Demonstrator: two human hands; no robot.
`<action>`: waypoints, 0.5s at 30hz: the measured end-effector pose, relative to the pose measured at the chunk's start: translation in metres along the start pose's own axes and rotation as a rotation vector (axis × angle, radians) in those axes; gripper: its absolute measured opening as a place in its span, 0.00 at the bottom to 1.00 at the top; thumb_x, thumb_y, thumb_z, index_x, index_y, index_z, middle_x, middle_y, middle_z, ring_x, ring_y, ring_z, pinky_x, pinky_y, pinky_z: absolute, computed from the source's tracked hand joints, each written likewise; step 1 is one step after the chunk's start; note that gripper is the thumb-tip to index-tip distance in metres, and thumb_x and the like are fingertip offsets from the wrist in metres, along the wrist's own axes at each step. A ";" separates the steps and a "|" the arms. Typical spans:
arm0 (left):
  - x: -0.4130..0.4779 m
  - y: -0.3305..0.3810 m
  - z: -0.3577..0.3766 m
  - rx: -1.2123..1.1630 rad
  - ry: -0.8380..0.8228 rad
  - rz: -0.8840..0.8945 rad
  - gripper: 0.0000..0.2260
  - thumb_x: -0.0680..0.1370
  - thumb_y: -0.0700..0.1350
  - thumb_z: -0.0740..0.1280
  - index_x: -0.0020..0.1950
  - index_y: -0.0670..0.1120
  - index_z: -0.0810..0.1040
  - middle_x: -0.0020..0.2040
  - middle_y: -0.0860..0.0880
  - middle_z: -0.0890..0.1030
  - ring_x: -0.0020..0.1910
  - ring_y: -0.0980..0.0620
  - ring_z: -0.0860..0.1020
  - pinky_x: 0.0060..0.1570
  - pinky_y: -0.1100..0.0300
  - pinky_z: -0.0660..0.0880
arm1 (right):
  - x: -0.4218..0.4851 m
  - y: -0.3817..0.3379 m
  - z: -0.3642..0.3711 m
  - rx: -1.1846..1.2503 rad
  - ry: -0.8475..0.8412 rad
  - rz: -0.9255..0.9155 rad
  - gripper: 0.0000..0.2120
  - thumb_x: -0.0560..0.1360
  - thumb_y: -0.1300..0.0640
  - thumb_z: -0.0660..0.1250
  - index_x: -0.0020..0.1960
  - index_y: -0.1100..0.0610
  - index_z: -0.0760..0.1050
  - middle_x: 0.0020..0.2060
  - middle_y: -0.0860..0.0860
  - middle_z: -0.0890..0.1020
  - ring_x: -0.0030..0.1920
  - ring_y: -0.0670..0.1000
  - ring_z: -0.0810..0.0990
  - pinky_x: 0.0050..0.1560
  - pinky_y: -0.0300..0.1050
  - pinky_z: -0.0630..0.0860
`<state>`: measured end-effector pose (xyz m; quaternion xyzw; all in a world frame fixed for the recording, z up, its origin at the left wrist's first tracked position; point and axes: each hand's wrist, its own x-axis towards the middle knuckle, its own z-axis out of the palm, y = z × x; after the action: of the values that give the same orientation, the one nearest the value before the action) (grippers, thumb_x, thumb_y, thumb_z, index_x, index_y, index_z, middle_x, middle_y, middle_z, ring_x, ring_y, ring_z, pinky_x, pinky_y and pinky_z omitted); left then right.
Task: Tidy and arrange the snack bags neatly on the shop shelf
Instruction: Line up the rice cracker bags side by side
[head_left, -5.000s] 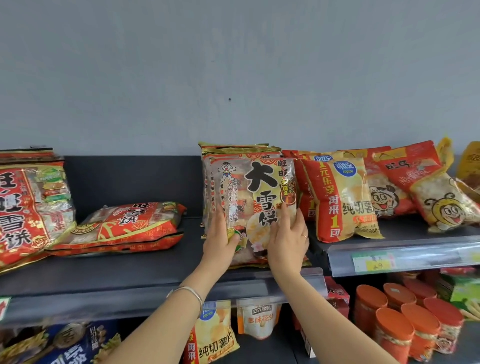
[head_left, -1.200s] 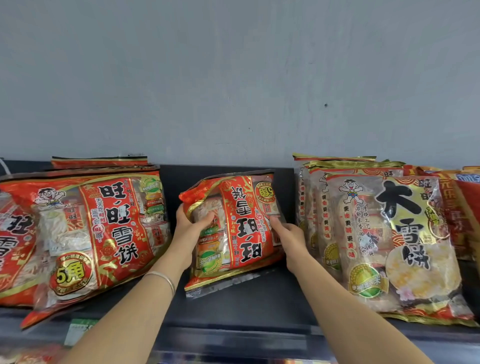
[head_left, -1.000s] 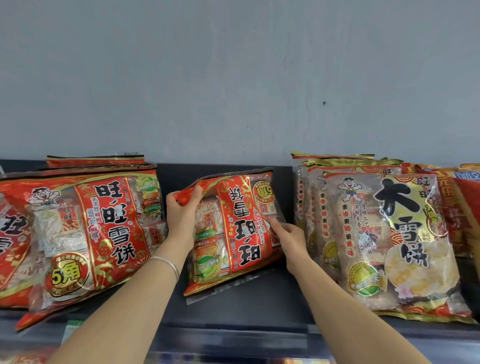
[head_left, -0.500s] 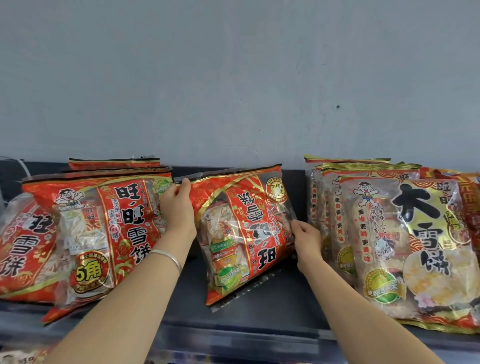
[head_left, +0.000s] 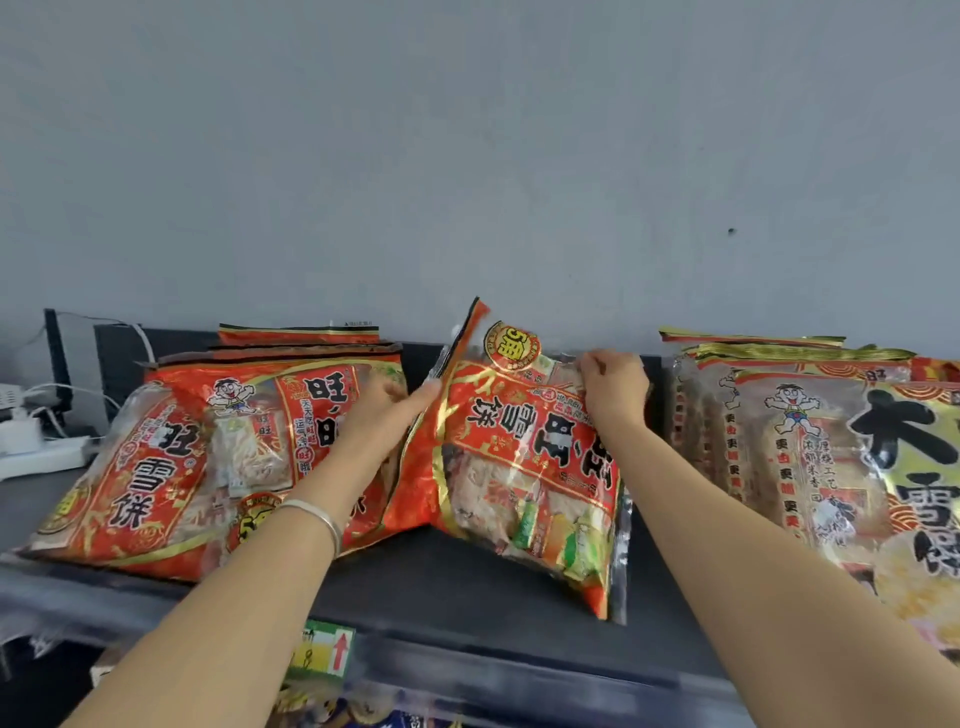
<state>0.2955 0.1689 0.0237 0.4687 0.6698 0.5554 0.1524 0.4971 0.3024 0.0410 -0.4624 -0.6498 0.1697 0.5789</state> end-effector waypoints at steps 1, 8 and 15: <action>-0.001 0.000 0.001 0.018 -0.108 -0.037 0.31 0.70 0.65 0.68 0.66 0.48 0.68 0.59 0.52 0.73 0.62 0.47 0.72 0.58 0.51 0.70 | -0.002 -0.008 0.001 -0.040 -0.066 -0.071 0.12 0.80 0.59 0.61 0.46 0.65 0.80 0.46 0.58 0.81 0.42 0.52 0.78 0.41 0.43 0.73; -0.002 -0.018 0.015 -0.590 -0.303 -0.271 0.40 0.61 0.52 0.78 0.70 0.51 0.66 0.57 0.42 0.80 0.53 0.44 0.80 0.51 0.48 0.76 | -0.020 -0.044 0.009 -0.047 -0.233 -0.322 0.12 0.80 0.57 0.62 0.56 0.62 0.79 0.60 0.55 0.76 0.58 0.52 0.74 0.56 0.39 0.65; -0.008 -0.028 0.048 -0.825 -0.181 -0.281 0.21 0.67 0.48 0.76 0.57 0.47 0.79 0.50 0.43 0.84 0.48 0.43 0.82 0.50 0.47 0.78 | -0.018 -0.055 0.008 -0.050 -0.249 -0.407 0.11 0.79 0.58 0.63 0.57 0.60 0.80 0.62 0.54 0.73 0.59 0.49 0.73 0.56 0.36 0.65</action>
<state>0.3217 0.1927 -0.0202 0.3199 0.4335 0.7067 0.4586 0.4660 0.2621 0.0703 -0.3117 -0.8000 0.0890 0.5048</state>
